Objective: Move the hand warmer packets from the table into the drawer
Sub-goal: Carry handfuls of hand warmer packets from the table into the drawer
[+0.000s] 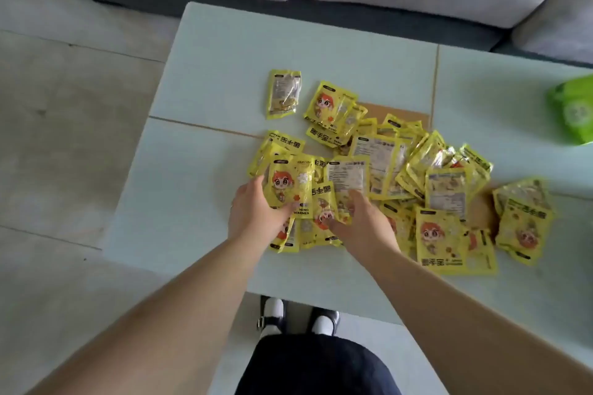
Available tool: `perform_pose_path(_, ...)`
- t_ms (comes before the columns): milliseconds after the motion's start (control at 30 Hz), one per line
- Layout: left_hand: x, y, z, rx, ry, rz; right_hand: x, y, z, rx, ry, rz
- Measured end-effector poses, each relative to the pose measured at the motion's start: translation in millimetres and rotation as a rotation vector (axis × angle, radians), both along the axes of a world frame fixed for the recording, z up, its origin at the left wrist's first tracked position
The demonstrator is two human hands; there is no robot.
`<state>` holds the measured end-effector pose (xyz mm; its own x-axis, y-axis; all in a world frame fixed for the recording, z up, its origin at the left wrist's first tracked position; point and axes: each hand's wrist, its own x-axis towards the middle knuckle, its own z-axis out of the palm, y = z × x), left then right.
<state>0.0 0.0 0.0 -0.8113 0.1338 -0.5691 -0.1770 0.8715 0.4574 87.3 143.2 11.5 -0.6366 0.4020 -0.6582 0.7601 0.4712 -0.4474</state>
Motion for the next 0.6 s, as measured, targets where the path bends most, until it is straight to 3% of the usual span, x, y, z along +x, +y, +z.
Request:
perform_pose_path(333, -12.1, 17.5, -64.0, -0.085, 0.081, 0.133, -3.1, -29.1, -65.4, 0.210, 0.022, -0.122)
perform_pose_path(600, -11.4, 29.3, -70.9, -0.103, 0.216, 0.155, -9.9, -29.4, -76.6, 0.163, 0.051, -0.168)
